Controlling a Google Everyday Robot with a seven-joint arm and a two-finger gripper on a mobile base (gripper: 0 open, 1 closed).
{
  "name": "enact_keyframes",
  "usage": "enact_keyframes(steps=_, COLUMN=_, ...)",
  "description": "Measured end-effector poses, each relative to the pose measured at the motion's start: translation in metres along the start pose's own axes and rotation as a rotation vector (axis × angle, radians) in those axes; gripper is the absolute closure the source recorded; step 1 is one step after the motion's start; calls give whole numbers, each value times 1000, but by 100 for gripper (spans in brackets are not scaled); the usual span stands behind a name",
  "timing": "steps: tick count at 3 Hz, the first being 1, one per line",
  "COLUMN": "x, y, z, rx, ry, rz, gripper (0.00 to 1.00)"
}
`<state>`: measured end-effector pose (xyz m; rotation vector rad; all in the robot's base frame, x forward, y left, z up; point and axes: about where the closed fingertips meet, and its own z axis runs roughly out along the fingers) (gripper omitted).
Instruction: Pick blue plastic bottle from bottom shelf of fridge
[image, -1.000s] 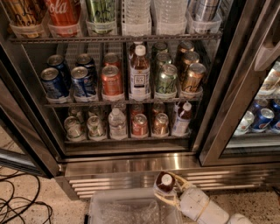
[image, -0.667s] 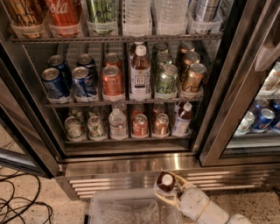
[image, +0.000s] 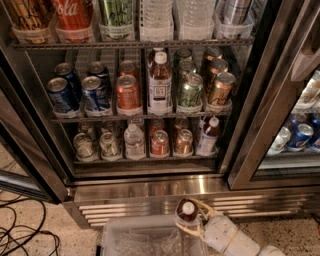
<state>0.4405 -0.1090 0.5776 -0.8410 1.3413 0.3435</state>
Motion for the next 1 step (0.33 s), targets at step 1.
enact_keyframes(steps=1, x=0, y=0, z=0, rx=0, ry=0, rz=0, gripper=100)
